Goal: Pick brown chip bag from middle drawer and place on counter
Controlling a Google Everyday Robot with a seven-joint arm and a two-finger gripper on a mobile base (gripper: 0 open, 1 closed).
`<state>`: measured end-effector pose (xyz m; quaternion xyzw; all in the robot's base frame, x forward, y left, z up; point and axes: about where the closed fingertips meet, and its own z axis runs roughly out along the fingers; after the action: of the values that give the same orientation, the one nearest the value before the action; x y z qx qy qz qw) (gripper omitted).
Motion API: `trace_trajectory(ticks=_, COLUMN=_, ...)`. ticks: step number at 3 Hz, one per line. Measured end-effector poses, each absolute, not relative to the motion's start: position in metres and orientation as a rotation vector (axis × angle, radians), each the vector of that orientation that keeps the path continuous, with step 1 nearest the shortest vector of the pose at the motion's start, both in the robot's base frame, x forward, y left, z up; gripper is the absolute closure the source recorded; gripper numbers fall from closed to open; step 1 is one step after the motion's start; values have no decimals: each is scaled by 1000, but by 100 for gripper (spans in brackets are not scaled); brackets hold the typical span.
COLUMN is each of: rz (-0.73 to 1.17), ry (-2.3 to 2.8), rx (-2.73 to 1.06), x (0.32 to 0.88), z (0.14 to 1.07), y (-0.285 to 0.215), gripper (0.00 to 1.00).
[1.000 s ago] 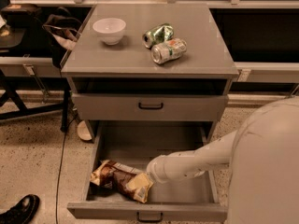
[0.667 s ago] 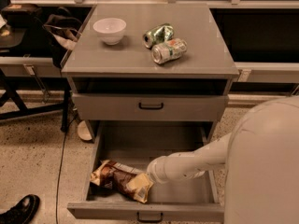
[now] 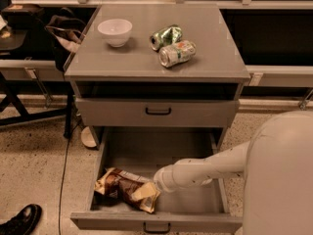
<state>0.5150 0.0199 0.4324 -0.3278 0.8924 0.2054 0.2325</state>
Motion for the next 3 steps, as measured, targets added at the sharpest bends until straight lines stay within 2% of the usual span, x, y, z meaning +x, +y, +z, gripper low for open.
trace_trajectory(ticks=3, rz=827, ry=2523, rx=-902, x=500, z=400, y=58, gripper=0)
